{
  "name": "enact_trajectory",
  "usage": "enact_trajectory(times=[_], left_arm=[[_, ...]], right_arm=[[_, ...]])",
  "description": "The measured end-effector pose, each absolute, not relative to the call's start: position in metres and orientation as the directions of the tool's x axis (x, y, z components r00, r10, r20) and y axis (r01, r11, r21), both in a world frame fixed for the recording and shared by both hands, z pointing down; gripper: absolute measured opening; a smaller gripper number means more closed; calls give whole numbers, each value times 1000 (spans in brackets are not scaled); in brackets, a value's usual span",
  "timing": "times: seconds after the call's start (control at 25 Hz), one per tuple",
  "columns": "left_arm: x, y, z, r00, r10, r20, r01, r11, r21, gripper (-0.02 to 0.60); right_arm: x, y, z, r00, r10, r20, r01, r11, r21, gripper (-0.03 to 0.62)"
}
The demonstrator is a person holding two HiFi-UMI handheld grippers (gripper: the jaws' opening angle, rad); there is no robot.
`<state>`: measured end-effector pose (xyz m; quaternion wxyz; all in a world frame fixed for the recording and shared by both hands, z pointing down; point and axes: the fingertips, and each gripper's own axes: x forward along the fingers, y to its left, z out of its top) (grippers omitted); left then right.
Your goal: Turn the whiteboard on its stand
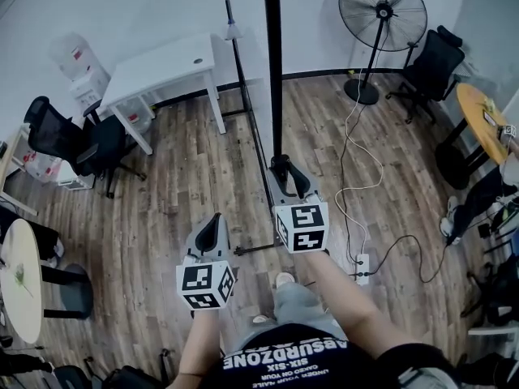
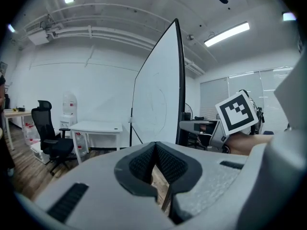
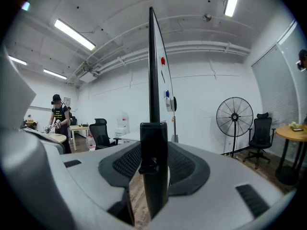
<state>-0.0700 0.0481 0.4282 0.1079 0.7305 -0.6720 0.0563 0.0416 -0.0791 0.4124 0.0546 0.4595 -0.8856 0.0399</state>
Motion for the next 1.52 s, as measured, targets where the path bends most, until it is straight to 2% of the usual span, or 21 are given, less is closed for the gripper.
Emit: enact_trajectory(times=[0.76,1.04,1.52], left_arm=[[-49,170,454,129,-956,265,-990,-109,91,5],[-36,185,446,152,-955,255,-987,-135,81,5],[-46,192,438,135,-964,229,-990,-120,77,5]], right_arm=[[92,-3,413,-551,-824,132,-833,553,-25,166],[94,2,413,-541,-825,164,-838,544,-28,166],[116,21,409,-540,-831,137,-842,535,-70,172]])
